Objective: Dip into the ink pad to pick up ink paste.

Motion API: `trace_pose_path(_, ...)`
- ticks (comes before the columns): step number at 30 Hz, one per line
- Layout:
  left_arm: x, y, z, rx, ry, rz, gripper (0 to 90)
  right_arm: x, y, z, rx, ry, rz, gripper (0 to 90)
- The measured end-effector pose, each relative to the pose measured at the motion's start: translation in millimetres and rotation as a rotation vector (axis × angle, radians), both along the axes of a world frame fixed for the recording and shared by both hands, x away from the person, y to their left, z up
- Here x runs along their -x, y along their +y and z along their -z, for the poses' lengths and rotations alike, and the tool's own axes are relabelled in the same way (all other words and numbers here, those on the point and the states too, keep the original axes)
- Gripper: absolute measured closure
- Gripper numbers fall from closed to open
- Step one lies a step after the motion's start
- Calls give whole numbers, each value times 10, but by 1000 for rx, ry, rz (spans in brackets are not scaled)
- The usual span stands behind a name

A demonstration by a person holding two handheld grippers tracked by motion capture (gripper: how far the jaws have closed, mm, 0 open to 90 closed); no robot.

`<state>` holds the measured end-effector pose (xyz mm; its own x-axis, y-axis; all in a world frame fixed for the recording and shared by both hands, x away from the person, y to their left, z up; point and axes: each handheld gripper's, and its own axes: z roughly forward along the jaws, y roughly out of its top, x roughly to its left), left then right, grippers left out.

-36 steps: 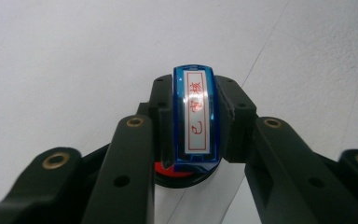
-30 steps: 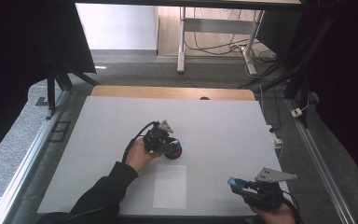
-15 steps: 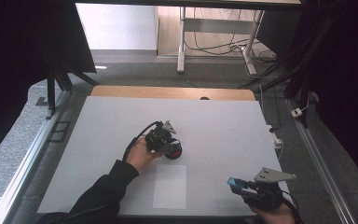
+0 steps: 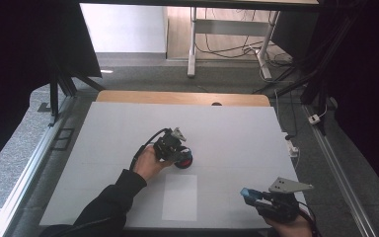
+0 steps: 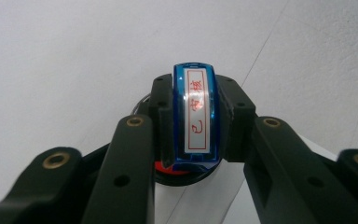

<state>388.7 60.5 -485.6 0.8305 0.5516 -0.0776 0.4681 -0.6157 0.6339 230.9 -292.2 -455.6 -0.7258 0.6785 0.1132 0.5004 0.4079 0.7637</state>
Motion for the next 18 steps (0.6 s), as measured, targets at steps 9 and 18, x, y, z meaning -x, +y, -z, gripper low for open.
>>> trace_pose_path(9, 16, 47, 37, 45, -8, -13, 707, 0, 0, 0, -3, -1, -4, 684)
trace_pose_path(18, 38, 90, 75, 85, -31, -17, 706, 5, -1, -4, -3, -7, 2, 684)
